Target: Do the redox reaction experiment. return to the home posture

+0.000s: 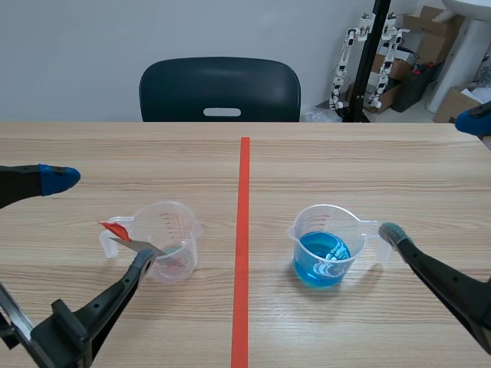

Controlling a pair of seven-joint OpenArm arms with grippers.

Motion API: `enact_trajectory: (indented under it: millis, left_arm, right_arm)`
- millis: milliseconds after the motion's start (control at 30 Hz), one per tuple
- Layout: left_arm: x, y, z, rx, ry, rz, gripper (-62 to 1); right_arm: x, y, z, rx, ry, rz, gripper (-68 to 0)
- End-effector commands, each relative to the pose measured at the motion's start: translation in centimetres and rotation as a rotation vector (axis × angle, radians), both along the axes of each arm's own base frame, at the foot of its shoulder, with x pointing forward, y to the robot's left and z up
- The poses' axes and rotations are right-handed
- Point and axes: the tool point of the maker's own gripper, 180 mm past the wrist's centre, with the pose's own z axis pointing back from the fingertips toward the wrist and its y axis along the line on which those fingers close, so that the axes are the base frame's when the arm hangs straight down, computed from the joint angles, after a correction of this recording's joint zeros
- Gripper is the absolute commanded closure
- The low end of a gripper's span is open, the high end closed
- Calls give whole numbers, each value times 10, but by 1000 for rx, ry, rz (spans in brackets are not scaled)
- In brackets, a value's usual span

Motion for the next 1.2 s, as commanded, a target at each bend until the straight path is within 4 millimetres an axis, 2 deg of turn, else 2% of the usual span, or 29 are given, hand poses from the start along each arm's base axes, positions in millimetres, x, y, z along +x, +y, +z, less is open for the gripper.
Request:
enact_trajectory:
  millis: [0, 1167]
  left_arm:
    - [0, 1, 6, -18, -18, 9, -623]
    - [0, 1, 6, -18, -18, 9, -623]
  right_arm:
    - [2, 1, 5, 9, -18, -1, -679]
    - [2, -1, 1, -8, -2, -14, -679]
